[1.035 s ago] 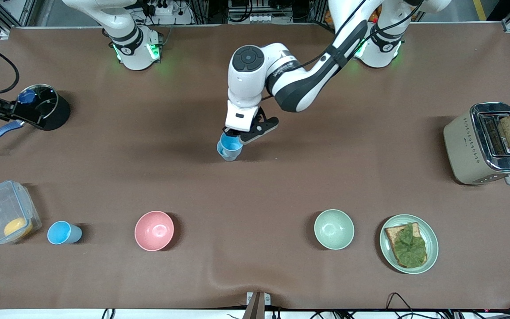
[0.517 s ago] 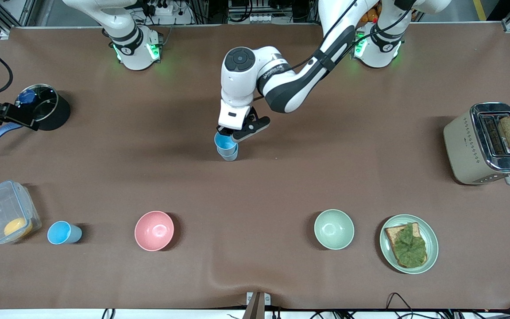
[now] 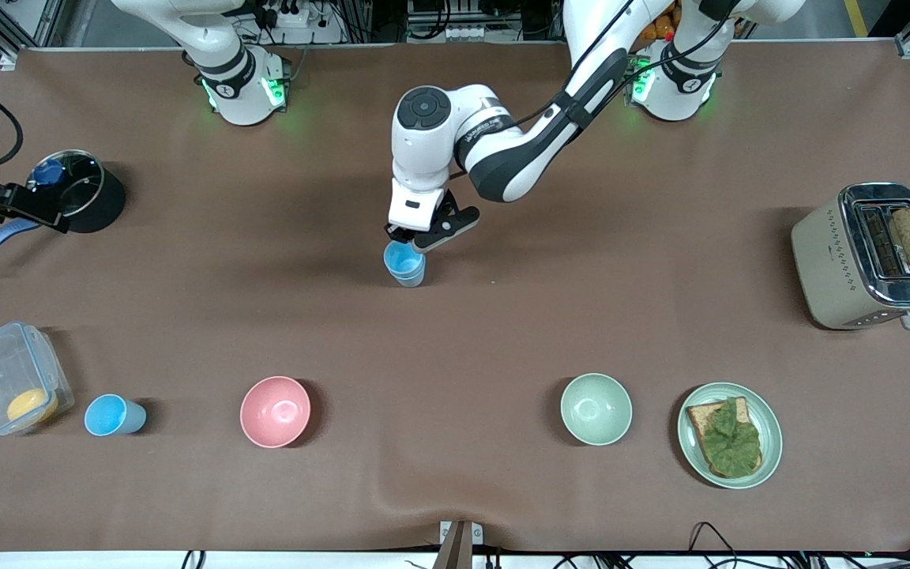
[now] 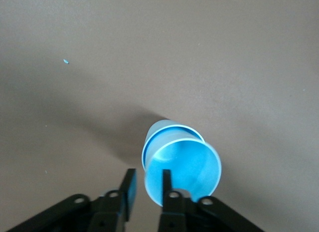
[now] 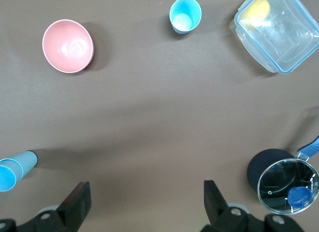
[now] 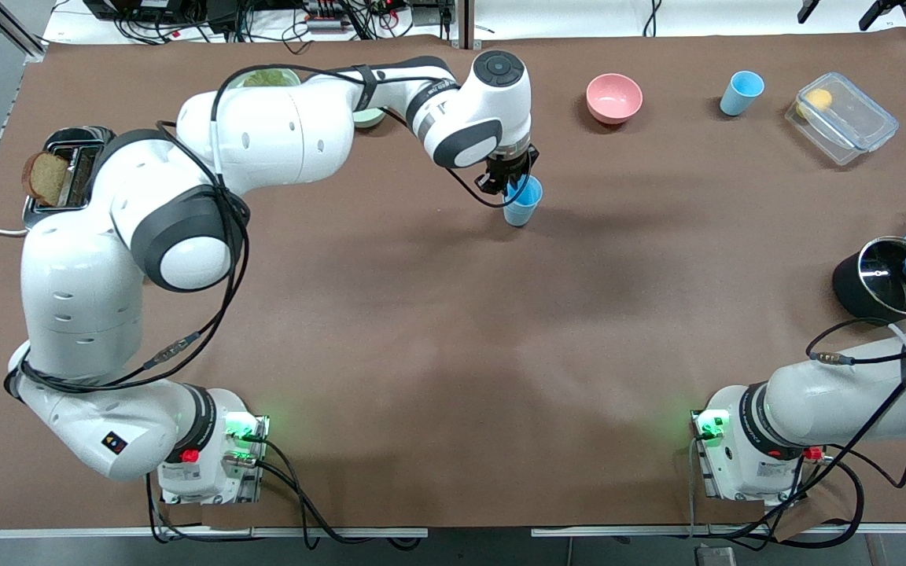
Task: Stack blue cups with both arms
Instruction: 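Open the left gripper and lift it off the stacked cups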
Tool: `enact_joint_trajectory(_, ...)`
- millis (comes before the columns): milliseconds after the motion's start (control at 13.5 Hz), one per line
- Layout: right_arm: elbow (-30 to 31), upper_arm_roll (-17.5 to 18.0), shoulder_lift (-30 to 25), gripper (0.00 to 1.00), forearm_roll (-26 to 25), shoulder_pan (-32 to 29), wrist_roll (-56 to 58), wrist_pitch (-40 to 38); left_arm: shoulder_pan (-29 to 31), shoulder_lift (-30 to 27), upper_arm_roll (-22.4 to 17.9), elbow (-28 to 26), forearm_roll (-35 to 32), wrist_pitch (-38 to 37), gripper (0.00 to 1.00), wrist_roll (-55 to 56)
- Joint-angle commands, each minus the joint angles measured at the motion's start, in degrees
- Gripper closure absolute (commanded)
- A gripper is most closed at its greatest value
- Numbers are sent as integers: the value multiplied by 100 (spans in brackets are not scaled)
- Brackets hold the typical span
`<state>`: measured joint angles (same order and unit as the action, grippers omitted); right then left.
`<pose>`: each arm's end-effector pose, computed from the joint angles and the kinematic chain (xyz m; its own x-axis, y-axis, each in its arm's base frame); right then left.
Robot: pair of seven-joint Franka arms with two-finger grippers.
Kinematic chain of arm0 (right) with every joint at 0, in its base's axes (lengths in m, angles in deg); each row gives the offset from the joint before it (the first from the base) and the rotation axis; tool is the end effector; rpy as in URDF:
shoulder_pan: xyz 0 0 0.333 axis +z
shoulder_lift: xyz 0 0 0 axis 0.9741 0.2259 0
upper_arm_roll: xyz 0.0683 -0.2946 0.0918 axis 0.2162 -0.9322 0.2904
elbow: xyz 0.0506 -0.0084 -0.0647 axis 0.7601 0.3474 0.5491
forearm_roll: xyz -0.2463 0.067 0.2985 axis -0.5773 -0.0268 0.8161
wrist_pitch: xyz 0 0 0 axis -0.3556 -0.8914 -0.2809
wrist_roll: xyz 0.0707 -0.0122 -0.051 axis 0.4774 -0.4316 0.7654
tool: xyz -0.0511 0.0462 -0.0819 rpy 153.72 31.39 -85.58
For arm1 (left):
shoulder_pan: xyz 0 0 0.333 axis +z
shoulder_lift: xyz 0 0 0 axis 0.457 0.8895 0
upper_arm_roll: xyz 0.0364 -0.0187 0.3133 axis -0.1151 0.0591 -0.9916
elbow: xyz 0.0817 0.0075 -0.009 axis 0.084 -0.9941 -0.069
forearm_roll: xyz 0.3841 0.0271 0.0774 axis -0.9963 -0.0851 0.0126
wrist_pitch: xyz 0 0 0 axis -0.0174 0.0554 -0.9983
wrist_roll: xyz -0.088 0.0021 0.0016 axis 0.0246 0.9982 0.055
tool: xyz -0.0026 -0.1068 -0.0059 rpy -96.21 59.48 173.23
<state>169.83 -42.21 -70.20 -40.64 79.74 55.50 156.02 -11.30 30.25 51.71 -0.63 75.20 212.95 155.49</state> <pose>0.5634 -0.0374 0.6107 0.9808 -0.1845 -0.0631 -0.1863 -0.9822 -0.0236 0.4289 -0.5868 0.3180 0.8350 0.5502 -0.0064 0.5445 -0.8247 0.1528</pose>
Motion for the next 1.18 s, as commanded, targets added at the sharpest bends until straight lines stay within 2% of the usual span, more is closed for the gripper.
enact_joint_trajectory(0, 27, 113, -98, 0, -71, -131, 63, 11, 70, -164, -92, 113, -217, -52, 0, 190)
enact_joint_trajectory(296, 27, 122, -81, 0, -194, -157, 317, 46, 491, -892, -251, 51, -603, -578, 0, -151)
enact_joint_trajectory(665, -8, 122, -63, 0, -194, -148, 555, 55, 1343, -1623, -233, 42, -595, -1596, 0, -1504)
enact_joint_trajectory(1109, -52, 130, -46, 0, -273, -69, 625, 47, 2389, -2159, -207, 42, -463, -2240, 0, -3762)
